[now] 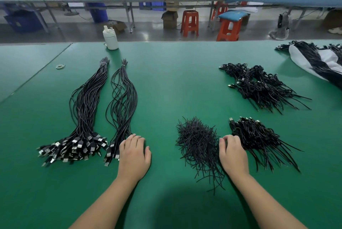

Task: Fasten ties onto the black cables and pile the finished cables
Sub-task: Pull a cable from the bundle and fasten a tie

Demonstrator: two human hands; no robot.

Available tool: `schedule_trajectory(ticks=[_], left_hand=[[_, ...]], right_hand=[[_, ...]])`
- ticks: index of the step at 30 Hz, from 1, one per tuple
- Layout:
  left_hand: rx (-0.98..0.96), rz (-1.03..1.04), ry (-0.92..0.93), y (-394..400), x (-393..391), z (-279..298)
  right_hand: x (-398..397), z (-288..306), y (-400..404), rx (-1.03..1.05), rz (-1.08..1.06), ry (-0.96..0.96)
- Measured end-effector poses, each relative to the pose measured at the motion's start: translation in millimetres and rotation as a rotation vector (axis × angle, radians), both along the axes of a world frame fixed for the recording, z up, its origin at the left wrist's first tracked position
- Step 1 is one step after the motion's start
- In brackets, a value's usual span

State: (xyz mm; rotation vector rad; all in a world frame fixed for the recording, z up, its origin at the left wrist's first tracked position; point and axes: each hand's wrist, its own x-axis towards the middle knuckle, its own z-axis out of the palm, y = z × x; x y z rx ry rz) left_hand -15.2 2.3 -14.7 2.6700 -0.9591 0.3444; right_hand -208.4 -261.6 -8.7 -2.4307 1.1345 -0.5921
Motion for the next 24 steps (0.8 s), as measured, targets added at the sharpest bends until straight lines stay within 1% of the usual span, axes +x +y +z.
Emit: schedule_trajectory(ticks=[4,6,8,10,12,14,16,18,19,21,24], left_hand=[[-0.02,-0.001,-0.004,-0.5,-1.1,0.7],[-0.09,0.009,-0.013,-2.4,-0.7,2.8],[-0.186,0.083,-0.002,-3.3,3.9,7.3],[-0.226,0.212,0.04,-3.6,15.3,18.0],[-0.158,0.329,0.084,-2.7,35.4,33.4],[0.025,0.414,0.213,0.1,61.2,47.7],[0.172,0.428,0.404,4.4,82.9,57.2],[0.179,0.408,0.538,8.6,94.8,61.4],[0.164,0.406,0.561,9.7,97.2,63.3],[0.167,0.405,0.538,11.1,100.3,65.9],[0.222,0.403,0.409,9.6,98.9,70.0]], right_hand=[[1.0,-4.2,-2.0,-0.009,0.005,-0.018],[1.3,-5.2,-2.7,-0.018,0.009,-0.013],[2.2,-6.6,-2.4,-0.036,0.023,0.016],[2.5,-7.4,-2.6,-0.033,0.025,0.018],[2.1,-6.7,-3.0,-0.021,0.024,0.002],[1.3,-6.4,-3.3,-0.019,0.026,-0.001],[1.4,-6.7,-2.7,-0.025,0.033,0.002],[1.8,-6.3,-2.4,-0.031,0.034,0.011],[2.0,-6.4,-2.5,-0.033,0.033,0.015],[2.2,-7.0,-2.4,-0.038,0.034,0.025],[2.1,-7.0,-2.6,-0.046,0.033,0.026]])
